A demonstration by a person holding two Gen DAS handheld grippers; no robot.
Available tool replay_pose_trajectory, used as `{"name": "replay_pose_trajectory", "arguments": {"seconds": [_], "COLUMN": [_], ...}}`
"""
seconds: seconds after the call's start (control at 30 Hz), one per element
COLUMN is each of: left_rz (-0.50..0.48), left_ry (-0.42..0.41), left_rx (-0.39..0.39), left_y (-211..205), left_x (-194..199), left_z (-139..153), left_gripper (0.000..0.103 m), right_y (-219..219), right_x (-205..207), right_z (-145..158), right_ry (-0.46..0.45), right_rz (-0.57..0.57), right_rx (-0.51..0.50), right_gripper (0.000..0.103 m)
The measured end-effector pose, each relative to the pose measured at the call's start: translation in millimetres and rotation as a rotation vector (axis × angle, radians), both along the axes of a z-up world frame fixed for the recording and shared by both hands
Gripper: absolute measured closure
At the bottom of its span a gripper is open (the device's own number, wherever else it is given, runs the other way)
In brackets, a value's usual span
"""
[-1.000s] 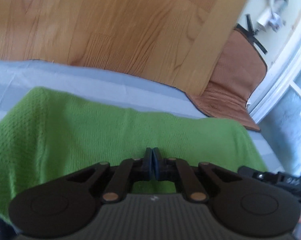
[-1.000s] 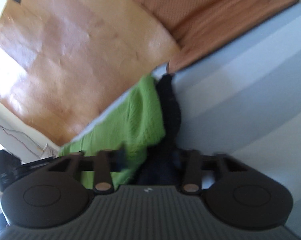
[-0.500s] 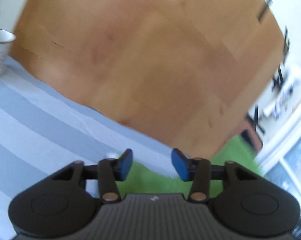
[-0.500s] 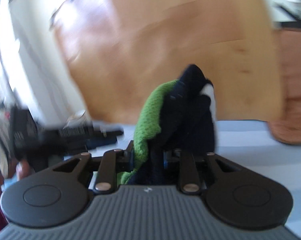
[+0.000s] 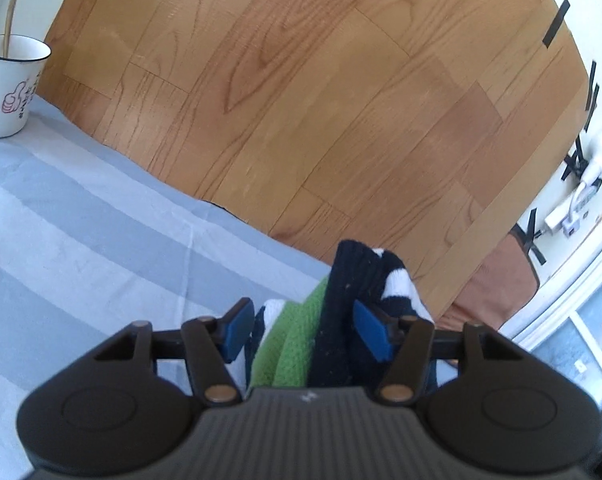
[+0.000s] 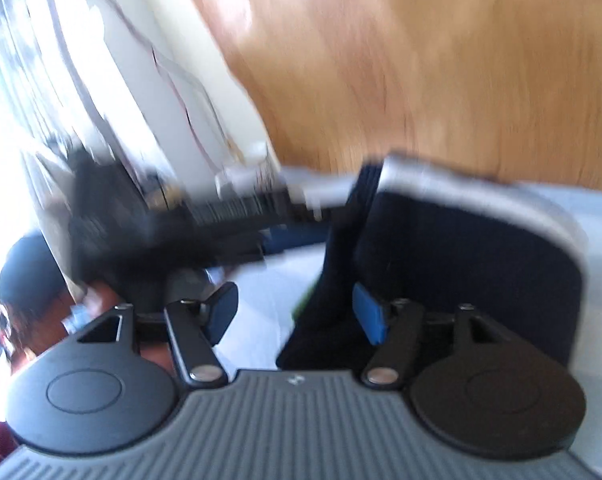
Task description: Fold small clothes
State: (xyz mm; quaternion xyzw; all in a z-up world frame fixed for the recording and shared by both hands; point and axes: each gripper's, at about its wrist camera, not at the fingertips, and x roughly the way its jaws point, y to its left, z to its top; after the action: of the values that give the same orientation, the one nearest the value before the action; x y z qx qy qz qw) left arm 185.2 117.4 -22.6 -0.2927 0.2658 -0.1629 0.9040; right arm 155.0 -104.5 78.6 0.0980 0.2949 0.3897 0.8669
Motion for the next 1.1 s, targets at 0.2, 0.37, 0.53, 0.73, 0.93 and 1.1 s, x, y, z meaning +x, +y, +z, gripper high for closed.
{"name": "replay_pose_trajectory", "arguments": {"seconds": [0.2,0.37,0.53,0.73,0.93,1.1], "left_rz": [0.008,-0.004,-0.031,0.005,0.083,0.129], "left_ry": [0.058,0.128,0.167,0.136,0.078,0.032], "left_rx": [-0.006,0.021,-0.004,0.050,0.262,0.402], "left_y": [-4.9,-4.3,0.4,0.9,-20.5,-43.7], "left_x": [10.1,21.2,32.1,23.2,0.7,-15.9], "left_z": [-10.9,-21.5,-31.3,-19.3,8.8,18.2], "left_gripper": [0.065,0.076,0.066,0.040,0.028,0.028], "right_y": [-16.8,12.1,-1.4,-35.2,-92.4,-127.3], "right_x": [58.0,97.4,88.6,58.6,-22.6,-75.8], "right_z": [1.5,-35.1,-48.5,-35.8,-42.5,-78.4], "right_ry": [0.052,0.134,0.125,0.109,0.014,0.079], "right_rz": [-0.217,-0.169,-0.177,-0.244,-0.373,-0.472], "right_rx": [-0.053,-0.220,-0.224,-0.016,0.074,0.191], "right_gripper": [0.083,0.087,0.087,0.057,0.039,0.039]}}
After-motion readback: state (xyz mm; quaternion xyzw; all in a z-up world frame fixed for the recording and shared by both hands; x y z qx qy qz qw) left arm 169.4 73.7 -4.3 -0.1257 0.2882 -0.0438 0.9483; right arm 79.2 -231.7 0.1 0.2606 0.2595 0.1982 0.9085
